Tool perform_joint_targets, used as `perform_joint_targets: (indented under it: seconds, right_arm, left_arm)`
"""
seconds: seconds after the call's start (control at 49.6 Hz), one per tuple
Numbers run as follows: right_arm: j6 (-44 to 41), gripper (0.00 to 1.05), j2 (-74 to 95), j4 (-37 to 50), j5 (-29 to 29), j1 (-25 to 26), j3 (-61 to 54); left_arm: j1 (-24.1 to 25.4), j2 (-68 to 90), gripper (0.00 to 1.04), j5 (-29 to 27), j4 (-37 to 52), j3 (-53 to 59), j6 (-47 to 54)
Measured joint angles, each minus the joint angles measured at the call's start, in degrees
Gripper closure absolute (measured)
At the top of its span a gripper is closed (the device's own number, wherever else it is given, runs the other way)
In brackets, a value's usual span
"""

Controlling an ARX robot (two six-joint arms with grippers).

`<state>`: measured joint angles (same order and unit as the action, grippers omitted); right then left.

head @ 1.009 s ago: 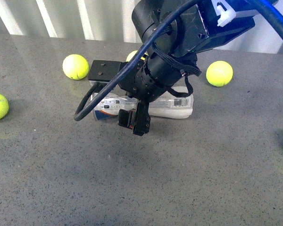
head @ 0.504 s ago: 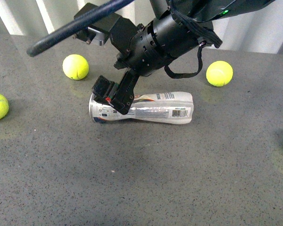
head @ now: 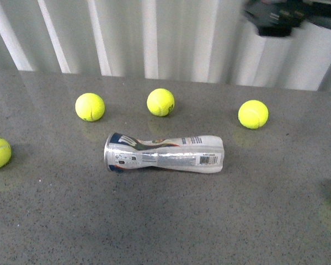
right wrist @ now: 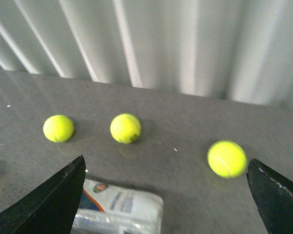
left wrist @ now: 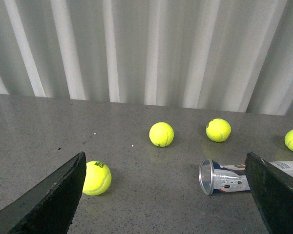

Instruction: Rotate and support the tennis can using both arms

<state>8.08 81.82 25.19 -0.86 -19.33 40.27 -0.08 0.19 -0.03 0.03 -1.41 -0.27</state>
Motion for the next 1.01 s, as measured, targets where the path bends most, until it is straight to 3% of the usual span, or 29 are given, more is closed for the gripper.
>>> perform_joint_targets:
  seconds: [0.141,0.222,0.283,0.404,0.706,1.009]
  right_arm:
    - [2.29,0.09,-2.71,2.32,2.97,-0.15,-4.83]
    - [-2.49,0.22,-2.08,17.03,14.6,-0.46,-10.27]
    - [-4.39,0.31,-3.06,23.74,17.44,0.42,-14.08]
    - [-6.73,0.5,-8.09,27.5,16.13,3.15,-19.69]
    - [-8.11,1.01,-20.57,25.2,9.92,9.44,-30.18]
    - [-8.07,1.01,-32.7,18.75,6.23,13.7,-35.98]
  left_arm:
    - [0.0,-0.07,0.07,0.13,0.0,0.0,0.02]
    - [0.02,-0.04,0.07,0.13,0.0,0.0,0.02]
    - [0.02,-0.07,0.07,-0.31,0.0,0.0,0.0]
    - [0.0,-0.07,0.07,-0.26,0.0,0.0,0.0]
    - [0.02,-0.07,0.07,0.0,0.0,0.0,0.02]
    - [0.02,-0.07,0.07,0.02,0.0,0.0,0.0]
